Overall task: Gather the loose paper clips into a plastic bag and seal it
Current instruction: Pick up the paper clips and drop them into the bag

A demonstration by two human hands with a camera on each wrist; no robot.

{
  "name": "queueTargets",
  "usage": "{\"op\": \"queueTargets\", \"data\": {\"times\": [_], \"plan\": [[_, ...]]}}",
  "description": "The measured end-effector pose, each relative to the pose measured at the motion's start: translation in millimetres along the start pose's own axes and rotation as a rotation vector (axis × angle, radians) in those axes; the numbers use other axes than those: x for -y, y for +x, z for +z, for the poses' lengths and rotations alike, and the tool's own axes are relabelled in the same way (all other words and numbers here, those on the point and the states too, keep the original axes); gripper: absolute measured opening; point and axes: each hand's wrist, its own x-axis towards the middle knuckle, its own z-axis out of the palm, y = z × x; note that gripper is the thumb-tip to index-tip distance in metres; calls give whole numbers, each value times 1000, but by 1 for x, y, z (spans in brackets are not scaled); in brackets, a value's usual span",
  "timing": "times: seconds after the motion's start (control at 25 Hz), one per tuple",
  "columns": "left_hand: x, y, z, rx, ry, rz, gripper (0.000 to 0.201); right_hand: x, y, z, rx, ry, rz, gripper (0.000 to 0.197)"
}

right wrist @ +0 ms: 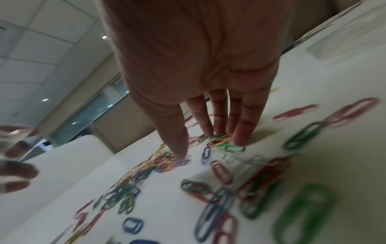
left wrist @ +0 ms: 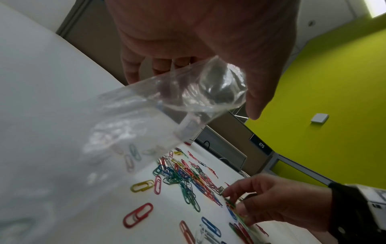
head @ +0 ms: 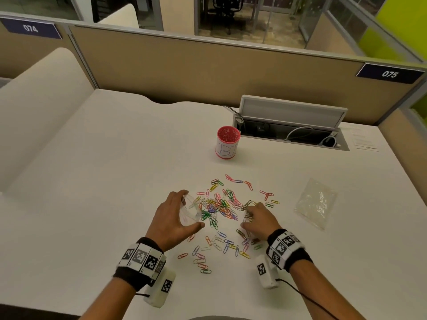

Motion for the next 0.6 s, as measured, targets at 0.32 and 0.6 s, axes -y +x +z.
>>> {"op": "queueTargets", "data": {"times": [0.32, 0.6], "plan": [[5, -2, 1, 0, 25, -61, 96, 50, 36, -6, 87, -71, -96, 95], [8, -6, 5, 14, 19, -67, 96, 76, 37, 16, 99, -296, -281, 56]]}}
